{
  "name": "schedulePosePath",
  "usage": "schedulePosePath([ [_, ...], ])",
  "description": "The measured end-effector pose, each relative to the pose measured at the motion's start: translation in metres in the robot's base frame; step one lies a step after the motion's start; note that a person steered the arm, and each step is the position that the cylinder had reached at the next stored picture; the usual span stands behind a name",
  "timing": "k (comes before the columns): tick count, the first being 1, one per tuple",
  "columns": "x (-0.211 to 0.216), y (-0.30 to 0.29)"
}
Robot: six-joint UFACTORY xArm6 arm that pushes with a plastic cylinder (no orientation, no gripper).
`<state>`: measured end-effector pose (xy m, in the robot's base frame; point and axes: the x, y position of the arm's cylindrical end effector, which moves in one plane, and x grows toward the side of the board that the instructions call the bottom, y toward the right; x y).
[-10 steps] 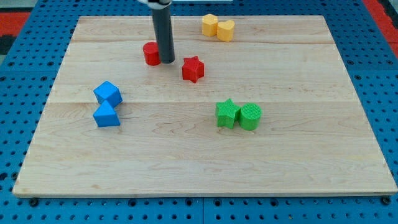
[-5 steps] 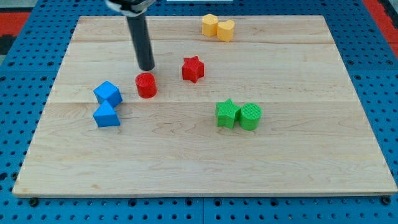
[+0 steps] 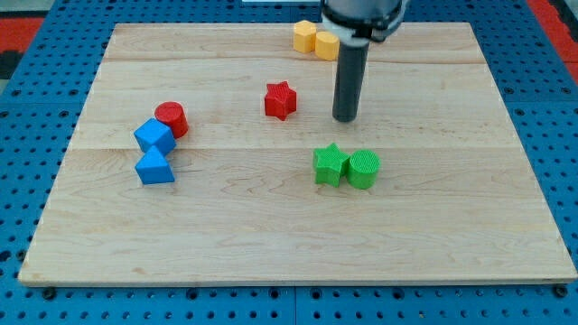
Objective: Push the red blocks into the blue blocks
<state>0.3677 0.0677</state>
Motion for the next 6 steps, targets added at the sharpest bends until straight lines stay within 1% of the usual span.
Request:
schedulePosePath([
  [1, -0.019, -0.071],
  [2, 0.007, -0.138],
  [3, 0.030, -0.170],
  [4, 0.029, -0.164],
  [5, 0.010, -0.152],
  [6, 0.044, -0.189],
])
